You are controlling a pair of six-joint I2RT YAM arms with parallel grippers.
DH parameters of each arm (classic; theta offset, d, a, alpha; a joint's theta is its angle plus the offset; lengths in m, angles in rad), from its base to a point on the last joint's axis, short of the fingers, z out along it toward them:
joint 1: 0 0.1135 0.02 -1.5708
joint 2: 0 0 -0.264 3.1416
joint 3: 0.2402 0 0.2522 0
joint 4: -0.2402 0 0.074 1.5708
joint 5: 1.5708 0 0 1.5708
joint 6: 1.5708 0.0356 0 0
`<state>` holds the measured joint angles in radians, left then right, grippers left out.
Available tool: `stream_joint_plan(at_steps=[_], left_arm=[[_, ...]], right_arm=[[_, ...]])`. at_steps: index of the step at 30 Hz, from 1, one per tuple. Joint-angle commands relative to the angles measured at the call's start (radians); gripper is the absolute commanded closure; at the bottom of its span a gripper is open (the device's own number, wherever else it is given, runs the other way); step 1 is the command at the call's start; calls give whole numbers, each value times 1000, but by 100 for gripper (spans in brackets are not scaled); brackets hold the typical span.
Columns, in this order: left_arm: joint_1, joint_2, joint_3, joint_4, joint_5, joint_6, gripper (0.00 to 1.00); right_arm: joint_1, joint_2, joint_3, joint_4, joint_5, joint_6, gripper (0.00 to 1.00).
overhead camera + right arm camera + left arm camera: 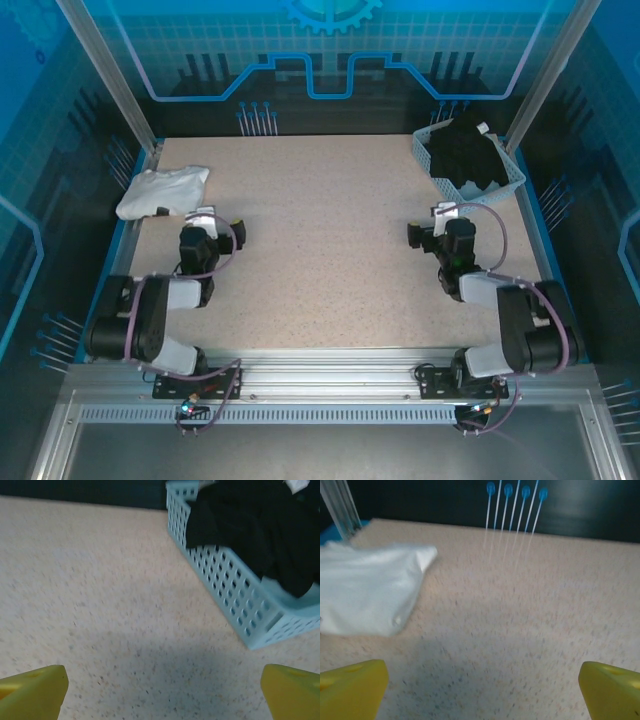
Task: Fold the inside-out t-shirt
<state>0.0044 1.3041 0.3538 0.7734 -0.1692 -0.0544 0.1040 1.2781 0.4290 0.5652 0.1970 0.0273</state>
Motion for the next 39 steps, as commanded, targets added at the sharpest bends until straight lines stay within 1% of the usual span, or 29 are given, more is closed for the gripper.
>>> stream_joint_plan(at_steps=[1, 3, 6, 7, 9, 10, 11, 13, 16, 17, 18, 21, 23, 26, 30, 35, 39], left_arm=[[-4, -148, 56, -217, -19, -150, 1], [-4, -193, 88, -283, 91, -214, 1], [-14, -209, 152, -346, 265, -415, 1], [-32, -201, 173, -347, 315, -475, 1], [-91, -175, 214, -350, 368, -530, 1], [-129, -156, 242, -365, 376, -537, 1], [-167, -137, 274, -393, 375, -537, 1], [-232, -95, 337, -457, 375, -513, 1], [-311, -25, 424, -536, 369, -465, 1], [-331, 0, 453, -565, 371, -447, 1], [-344, 20, 479, -591, 373, -431, 1], [-368, 87, 559, -670, 373, -390, 1], [-372, 123, 593, -703, 378, -382, 1], [-377, 153, 616, -714, 391, -378, 1], [-383, 168, 619, -719, 397, -374, 1], [-386, 178, 617, -730, 384, -363, 1], [-386, 186, 616, -739, 380, -363, 1]], right_arm=[[27, -126, 25, -129, -75, 48, 0], [53, -176, 47, -185, -127, 74, 0], [88, -230, 122, -319, -125, 138, 0], [89, -240, 157, -369, -103, 173, 0], [77, -235, 240, -480, 3, 243, 0], [58, -221, 285, -532, 51, 273, 0], [25, -200, 320, -562, 72, 289, 0], [-59, -159, 372, -595, 79, 337, 0], [-221, -84, 429, -604, -16, 429, 0], [-263, -47, 445, -615, -55, 456, 1], [-281, -11, 499, -626, -73, 459, 1], [-273, 154, 668, -731, -90, 393, 4], [-256, 297, 812, -830, -107, 342, 6], [-255, 464, 973, -920, -160, 335, 14], [-253, 602, 1097, -921, -185, 351, 16], [-236, 814, 1369, -1038, -194, 354, 19], [-220, 990, 1589, -1170, -152, 343, 18]])
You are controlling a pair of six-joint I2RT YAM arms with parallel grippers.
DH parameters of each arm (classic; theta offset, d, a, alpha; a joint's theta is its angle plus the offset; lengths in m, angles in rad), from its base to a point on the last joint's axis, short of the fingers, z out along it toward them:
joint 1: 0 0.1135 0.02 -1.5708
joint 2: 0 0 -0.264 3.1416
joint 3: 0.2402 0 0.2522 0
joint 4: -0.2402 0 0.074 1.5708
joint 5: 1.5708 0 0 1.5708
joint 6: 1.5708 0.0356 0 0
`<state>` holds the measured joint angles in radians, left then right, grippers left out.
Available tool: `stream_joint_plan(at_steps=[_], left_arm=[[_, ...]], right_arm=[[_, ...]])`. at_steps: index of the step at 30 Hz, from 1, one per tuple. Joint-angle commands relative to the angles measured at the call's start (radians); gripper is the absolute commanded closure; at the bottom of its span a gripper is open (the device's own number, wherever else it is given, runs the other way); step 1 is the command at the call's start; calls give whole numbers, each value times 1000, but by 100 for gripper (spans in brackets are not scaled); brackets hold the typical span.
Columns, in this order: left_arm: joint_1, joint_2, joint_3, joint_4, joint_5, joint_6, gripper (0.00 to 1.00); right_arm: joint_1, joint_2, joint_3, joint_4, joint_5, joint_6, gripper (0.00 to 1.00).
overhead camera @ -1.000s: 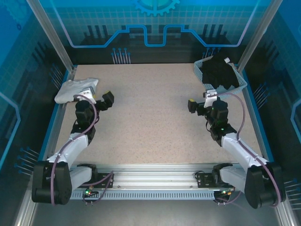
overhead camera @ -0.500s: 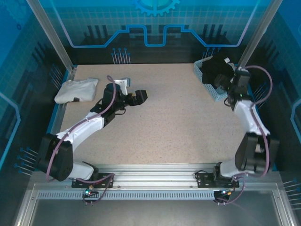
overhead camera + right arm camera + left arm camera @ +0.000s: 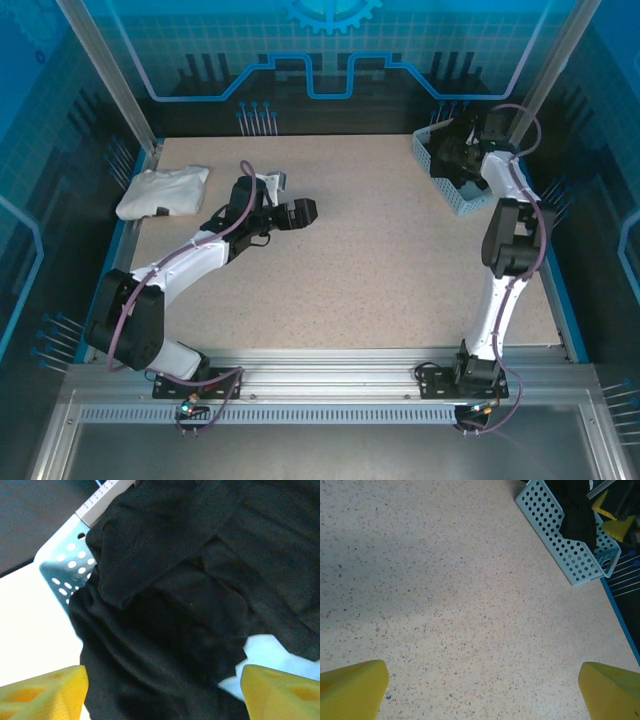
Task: Fold the inside-out t-shirt
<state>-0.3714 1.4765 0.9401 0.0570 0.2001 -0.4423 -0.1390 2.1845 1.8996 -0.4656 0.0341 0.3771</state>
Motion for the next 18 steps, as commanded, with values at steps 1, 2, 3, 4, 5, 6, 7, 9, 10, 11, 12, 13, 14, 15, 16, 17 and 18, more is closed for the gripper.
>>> stream_joint_plan(at_steps=[1, 2, 3, 4, 5, 6, 7, 9, 10, 11, 12, 13, 14, 15, 16, 17, 18], left_arm=[[-11, 15, 28, -24, 11, 25, 1], [-10, 15, 28, -30, 12, 28, 1], [-10, 14, 28, -33, 11, 29, 1], [-10, 11, 28, -40, 10, 32, 1], [-10, 10, 28, -44, 9, 35, 1], [-11, 8, 28, -48, 7, 37, 1], [-10, 6, 28, -55, 4, 41, 1], [-11, 4, 29, -64, 1, 44, 1], [-10, 2, 30, -69, -1, 44, 1], [-11, -2, 29, -73, -1, 44, 1], [-10, -4, 28, -74, -1, 45, 1], [-11, -7, 26, -76, 1, 43, 1], [-11, -12, 23, -76, 1, 40, 1], [-11, -14, 20, -74, 2, 38, 1], [-12, -16, 17, -70, 2, 37, 1], [-12, -19, 15, -65, 2, 34, 1], [-12, -19, 13, -62, 3, 31, 1]], right_arm=[[25, 127, 175, -168, 16, -5, 18], [25, 178, 226, -196, 16, -1, 18], [24, 209, 262, -210, 21, 0, 19], [24, 238, 297, -214, 23, 3, 20], [24, 266, 330, -214, 17, 5, 24], [21, 285, 360, -214, 4, 6, 30], [17, 303, 391, -214, -5, 8, 43], [12, 304, 419, -199, 2, 5, 67], [7, 289, 416, -185, 11, 10, 78], [1, 260, 402, -166, 12, 19, 86], [-4, 222, 373, -136, 10, 26, 92], [-10, 169, 323, -90, 9, 41, 97], [-16, 95, 260, -33, 1, 59, 100], [-21, 31, 195, 23, -10, 77, 100], [-23, -44, 111, 98, -24, 104, 100], [-25, -129, 17, 176, -38, 129, 100], [-25, -203, -61, 259, -53, 153, 100]])
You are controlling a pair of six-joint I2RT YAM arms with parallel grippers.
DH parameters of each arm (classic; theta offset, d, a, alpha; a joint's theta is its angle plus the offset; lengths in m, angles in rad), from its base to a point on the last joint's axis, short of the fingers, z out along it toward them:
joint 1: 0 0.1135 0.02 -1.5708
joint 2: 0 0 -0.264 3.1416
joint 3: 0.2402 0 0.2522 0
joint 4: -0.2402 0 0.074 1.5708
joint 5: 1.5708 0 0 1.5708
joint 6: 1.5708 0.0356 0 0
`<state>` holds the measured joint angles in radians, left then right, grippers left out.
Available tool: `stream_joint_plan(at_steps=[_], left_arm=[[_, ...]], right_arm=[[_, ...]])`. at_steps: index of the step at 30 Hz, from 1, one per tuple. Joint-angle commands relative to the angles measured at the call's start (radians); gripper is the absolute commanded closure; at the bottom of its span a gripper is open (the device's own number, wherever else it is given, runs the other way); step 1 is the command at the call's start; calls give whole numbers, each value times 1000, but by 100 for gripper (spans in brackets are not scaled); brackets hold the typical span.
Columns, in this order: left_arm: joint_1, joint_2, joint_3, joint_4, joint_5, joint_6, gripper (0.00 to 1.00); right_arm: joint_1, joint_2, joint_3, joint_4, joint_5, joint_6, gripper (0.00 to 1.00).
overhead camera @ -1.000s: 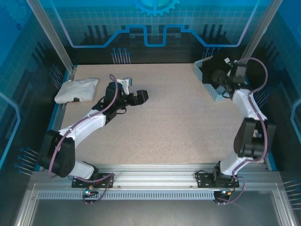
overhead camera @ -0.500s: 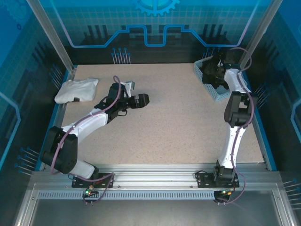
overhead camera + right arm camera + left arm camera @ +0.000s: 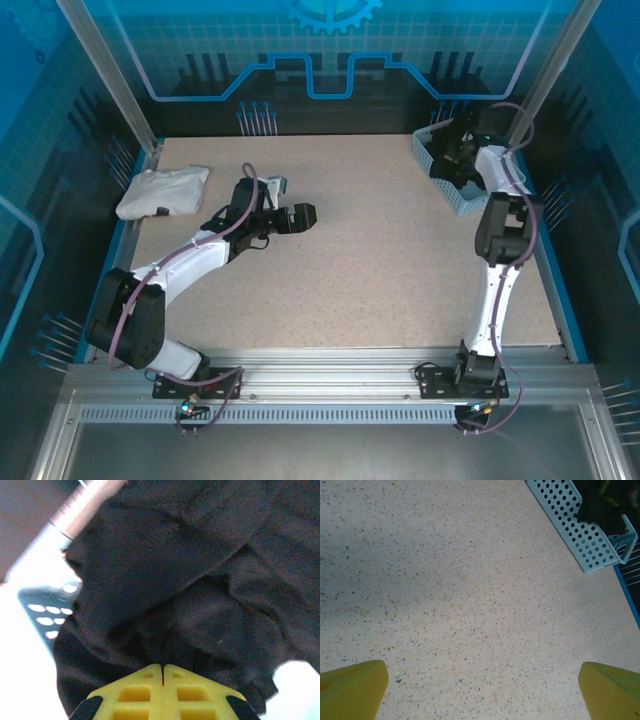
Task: Fold the inside-out t-shirt
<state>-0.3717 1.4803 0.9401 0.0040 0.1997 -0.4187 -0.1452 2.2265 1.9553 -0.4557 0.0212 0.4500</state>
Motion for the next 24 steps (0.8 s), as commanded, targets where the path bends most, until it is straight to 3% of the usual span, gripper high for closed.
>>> stream_joint_plan(at_steps=[1, 5, 10, 15, 19, 24], left_arm=[[-12, -25, 11, -3, 5, 2, 1], [-19, -24, 6, 14, 22, -16, 1], [-30, -28, 3, 21, 34, -24, 1], [-36, -54, -7, 27, 36, -29, 1], [-38, -92, -25, 33, 24, -30, 1], [-36, -180, -67, 14, -122, -18, 1]], right_arm=[[-16, -326, -221, 338, -50, 113, 100], [-7, -629, -562, 645, -36, 232, 100], [48, -847, -709, 822, 3, 267, 100], [129, -963, -608, 793, -25, 236, 100], [255, -991, -398, 594, -103, 114, 100], [414, -941, -165, 348, -252, 27, 100]])
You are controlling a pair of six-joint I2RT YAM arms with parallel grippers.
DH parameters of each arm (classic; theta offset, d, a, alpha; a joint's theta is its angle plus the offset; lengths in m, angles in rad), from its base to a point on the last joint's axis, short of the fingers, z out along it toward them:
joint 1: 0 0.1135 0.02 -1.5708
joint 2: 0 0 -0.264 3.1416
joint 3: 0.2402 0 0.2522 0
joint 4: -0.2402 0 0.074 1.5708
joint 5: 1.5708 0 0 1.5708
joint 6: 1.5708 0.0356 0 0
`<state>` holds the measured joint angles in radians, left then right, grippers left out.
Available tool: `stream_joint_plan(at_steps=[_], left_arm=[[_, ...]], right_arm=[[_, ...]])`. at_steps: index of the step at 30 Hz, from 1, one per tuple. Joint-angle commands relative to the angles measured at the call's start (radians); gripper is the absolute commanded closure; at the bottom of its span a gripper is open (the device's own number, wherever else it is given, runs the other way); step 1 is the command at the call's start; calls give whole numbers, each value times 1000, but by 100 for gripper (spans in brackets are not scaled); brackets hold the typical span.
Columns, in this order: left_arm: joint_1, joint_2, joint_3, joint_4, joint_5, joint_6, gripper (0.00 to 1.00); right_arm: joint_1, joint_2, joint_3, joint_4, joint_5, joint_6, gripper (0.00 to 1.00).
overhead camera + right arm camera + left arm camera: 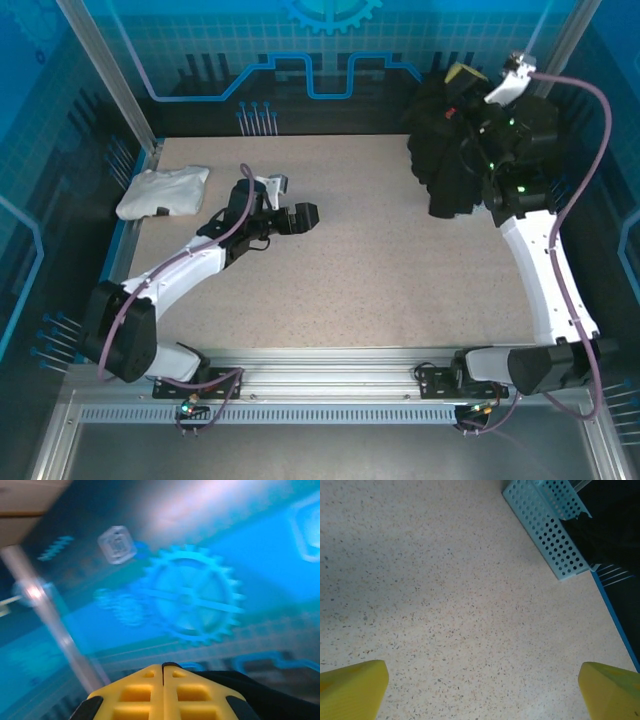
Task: Fold the inside-out t-shirt
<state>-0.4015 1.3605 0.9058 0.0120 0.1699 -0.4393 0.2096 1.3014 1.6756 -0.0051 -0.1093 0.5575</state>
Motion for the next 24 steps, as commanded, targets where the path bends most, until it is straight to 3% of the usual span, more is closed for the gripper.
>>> stream_joint_plan(at_steps=[1, 8, 9, 12, 14, 16, 17, 19, 24], left_arm=[[-4, -83, -43, -4, -144, 0, 1], [39, -283, -128, -65, -384, -46, 1], [42, -314, -144, -72, -420, -54, 1], [46, -430, -202, -91, -529, -49, 1], [46, -500, -230, -104, -571, -31, 1], [46, -548, -248, -110, -567, -16, 1], [46, -563, -253, -110, -552, -16, 1], [44, -570, -260, -99, -506, -24, 1], [41, -497, -261, -42, -367, -48, 1]], right_arm=[[89, 0, 145, -148, -139, -93, 100], [231, 134, 194, -309, -217, -107, 100], [238, 158, 180, -336, -210, -109, 96], [244, 249, 133, -465, -161, -186, 52], [238, 298, 106, -594, 30, -302, 30], [201, 317, 20, -607, 258, -407, 18], [169, 330, -31, -585, 372, -457, 12], [75, 380, -80, -561, 467, -519, 8], [-109, 575, -55, -576, 504, -599, 7]])
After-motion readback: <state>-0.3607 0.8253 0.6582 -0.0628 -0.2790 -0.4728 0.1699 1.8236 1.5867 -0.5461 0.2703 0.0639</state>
